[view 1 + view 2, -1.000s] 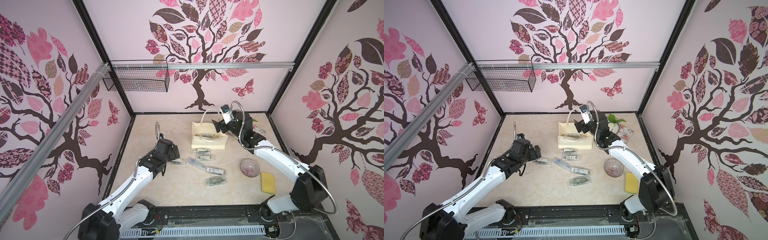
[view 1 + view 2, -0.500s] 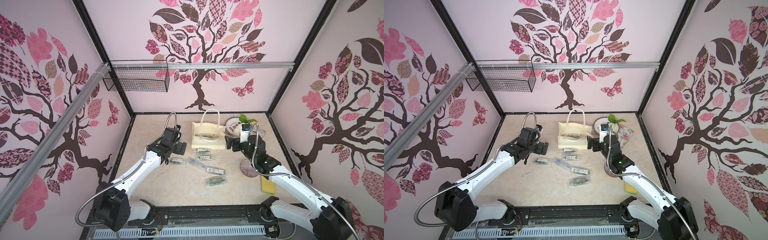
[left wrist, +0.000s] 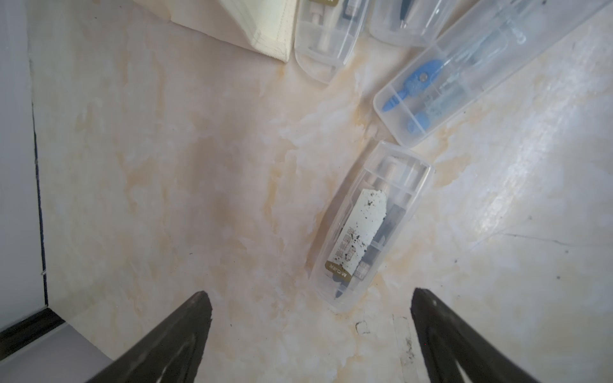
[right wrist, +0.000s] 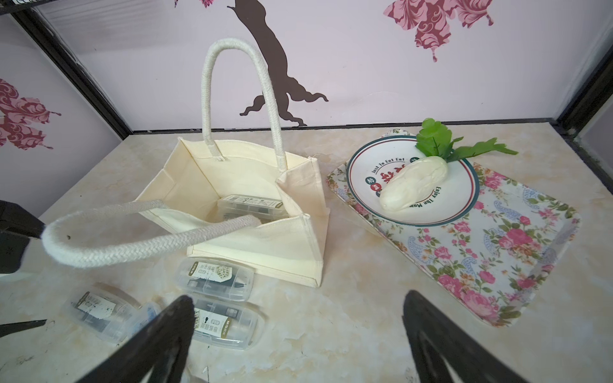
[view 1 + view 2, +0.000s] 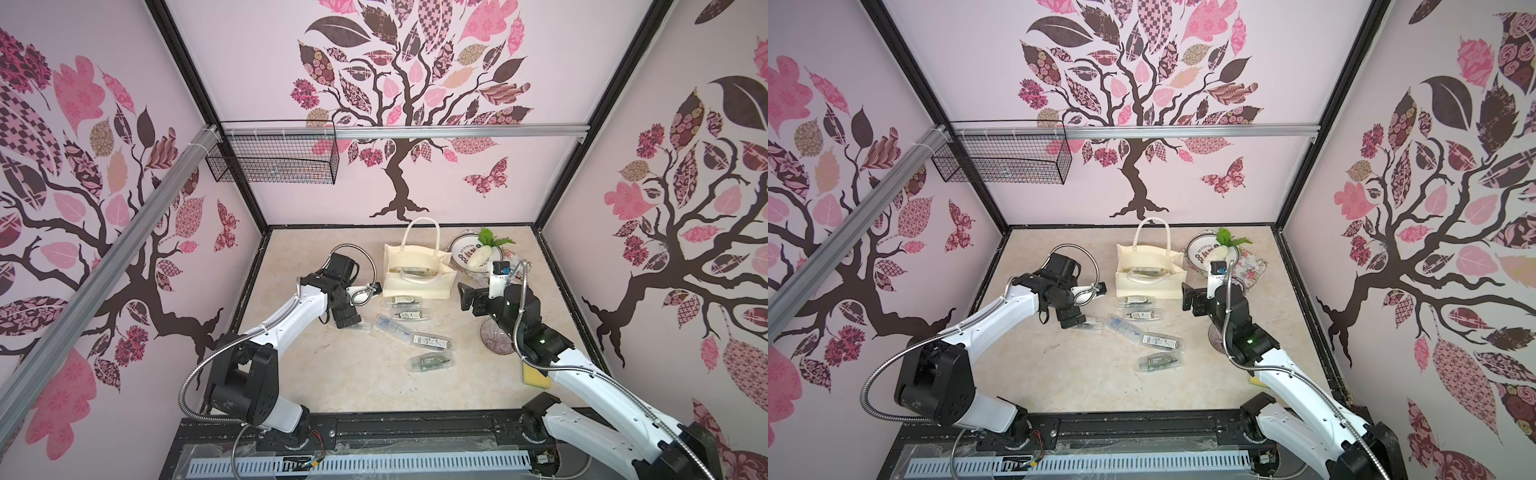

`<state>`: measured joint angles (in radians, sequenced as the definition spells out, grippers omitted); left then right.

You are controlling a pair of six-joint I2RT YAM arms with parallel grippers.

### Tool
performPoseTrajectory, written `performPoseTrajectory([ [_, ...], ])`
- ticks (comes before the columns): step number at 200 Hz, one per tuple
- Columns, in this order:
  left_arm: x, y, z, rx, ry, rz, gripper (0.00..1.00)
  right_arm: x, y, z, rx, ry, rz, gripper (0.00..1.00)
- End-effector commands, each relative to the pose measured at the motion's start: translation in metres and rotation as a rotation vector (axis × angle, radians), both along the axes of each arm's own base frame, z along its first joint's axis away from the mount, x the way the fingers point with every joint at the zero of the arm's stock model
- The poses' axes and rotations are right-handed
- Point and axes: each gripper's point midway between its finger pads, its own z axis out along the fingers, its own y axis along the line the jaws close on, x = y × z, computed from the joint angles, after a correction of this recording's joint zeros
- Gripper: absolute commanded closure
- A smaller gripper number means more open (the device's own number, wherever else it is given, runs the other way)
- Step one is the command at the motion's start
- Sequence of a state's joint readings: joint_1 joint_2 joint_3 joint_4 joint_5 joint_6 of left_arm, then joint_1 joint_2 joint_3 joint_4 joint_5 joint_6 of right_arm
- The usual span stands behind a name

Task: Put the compass set into the canvas bag
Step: Pick up the compass set at the center of the board.

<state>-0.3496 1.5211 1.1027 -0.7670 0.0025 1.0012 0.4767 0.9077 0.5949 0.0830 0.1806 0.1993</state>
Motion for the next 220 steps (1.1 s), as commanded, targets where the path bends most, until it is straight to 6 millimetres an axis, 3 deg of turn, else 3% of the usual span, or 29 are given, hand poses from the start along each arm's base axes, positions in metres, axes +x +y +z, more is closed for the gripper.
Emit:
performPoseTrajectory([
  [1, -0.018, -0.003, -0.011, 0.031, 0.109, -0.154, 0.03, 0.000, -0.001, 0.010, -0.006, -0.031, 0.000, 0.00],
  [32, -0.019, -0.006, -0.031, 0.010, 0.182, -0.189, 0.04, -0.001, -0.002, 0.007, -0.004, -0.027, -0.007, 0.00],
  [119, 0.002, 0.005, -0.073, 0.090, 0.172, -0.160, 0.11, 0.001, 0.001, -0.001, 0.009, 0.003, -0.002, 0.00],
  [220, 0.015, 0.010, -0.086, 0.138, 0.174, -0.151, 0.23, 0.002, 0.001, -0.003, 0.007, 0.003, -0.006, 0.00],
])
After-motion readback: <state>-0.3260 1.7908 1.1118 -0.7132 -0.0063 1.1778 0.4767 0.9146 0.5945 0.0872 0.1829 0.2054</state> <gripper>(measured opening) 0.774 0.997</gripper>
